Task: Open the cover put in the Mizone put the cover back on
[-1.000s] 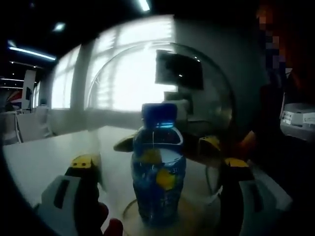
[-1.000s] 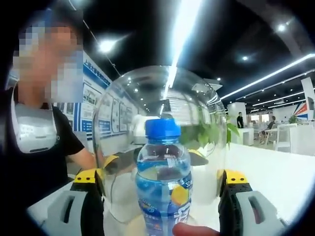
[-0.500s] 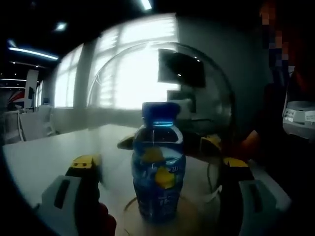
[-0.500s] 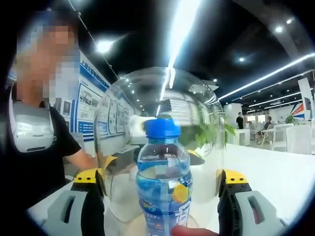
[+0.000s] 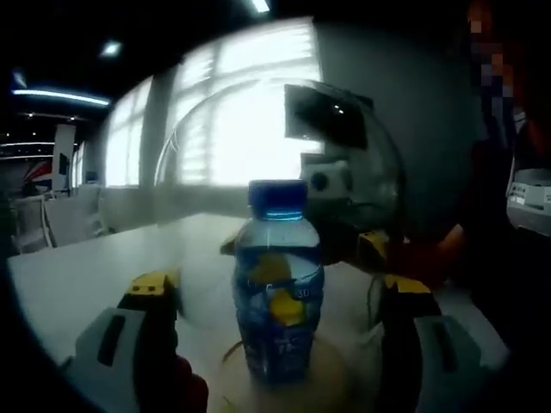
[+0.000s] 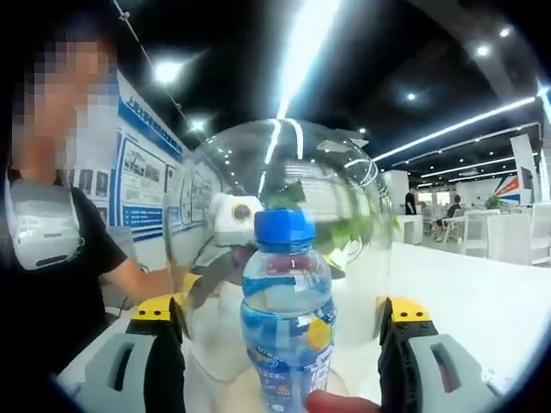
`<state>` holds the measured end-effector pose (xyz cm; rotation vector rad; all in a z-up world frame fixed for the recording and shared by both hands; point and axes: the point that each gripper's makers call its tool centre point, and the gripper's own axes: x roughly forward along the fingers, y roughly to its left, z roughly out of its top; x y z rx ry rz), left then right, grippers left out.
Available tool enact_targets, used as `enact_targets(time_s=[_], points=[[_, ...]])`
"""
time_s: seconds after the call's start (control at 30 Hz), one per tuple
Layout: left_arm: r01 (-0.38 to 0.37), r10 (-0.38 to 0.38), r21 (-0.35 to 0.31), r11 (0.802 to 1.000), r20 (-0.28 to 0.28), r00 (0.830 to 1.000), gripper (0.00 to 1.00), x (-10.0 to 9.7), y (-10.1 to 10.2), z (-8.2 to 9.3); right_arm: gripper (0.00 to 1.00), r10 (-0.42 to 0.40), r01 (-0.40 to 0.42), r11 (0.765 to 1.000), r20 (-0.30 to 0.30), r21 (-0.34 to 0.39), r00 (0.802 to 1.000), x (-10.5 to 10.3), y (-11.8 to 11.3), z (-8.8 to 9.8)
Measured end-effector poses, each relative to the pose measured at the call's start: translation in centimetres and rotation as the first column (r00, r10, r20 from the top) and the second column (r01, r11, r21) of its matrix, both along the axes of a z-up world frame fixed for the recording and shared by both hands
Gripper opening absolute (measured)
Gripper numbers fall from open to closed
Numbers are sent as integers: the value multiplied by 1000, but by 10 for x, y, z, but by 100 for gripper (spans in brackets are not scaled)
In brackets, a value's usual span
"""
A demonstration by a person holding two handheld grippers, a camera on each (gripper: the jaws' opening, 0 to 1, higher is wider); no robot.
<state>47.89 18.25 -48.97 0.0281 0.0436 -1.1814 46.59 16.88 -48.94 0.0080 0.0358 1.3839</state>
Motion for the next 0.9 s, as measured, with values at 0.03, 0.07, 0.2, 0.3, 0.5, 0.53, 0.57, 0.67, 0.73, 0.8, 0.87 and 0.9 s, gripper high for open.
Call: enact_targets(time_s=[0.03,0.07,0.2,0.3,0.5,0.53,0.57,0.67,0.73,0.8,0.87,0.9], points=[[-3,3,2,1000,0,1000,82,0,0,0,86,-5,5,1000,5,-5,1000,0,0,0],[-10,10,6,1000,-1,1000,82,-1,1,0,86,-15,15,1000,8,-11,1000,-1,-1,0],[-32,32,20,999,0,999,81,-1,3,0,85,-41,41,999,12,-25,999,-1,-3,1],[-53,53,26,998,2,999,81,-2,3,1,84,-66,67,997,17,-47,998,-2,-4,3],[-79,79,34,996,-4,997,81,-2,4,1,83,-112,113,992,21,-56,994,-4,-7,6],[-85,85,35,996,-6,996,80,-3,4,1,82,-123,124,991,20,-55,992,-5,-8,7],[-91,91,39,995,-5,996,80,-3,5,1,82,-128,129,990,21,-54,992,-5,-9,7],[-116,117,48,992,-4,993,79,-4,7,1,81,-149,150,987,19,-53,989,-7,-10,9],[-131,132,58,990,-7,991,78,-4,7,1,81,-160,161,986,14,-53,987,-6,-11,9],[-150,151,68,986,-5,989,77,-5,8,1,81,-174,174,983,11,-54,985,-7,-12,10],[-164,164,76,984,-3,986,77,-6,9,1,80,-189,189,981,3,-41,982,-7,-13,10],[-167,168,80,983,-3,986,77,-6,9,2,80,-196,196,980,-2,-34,981,-6,-14,10]])
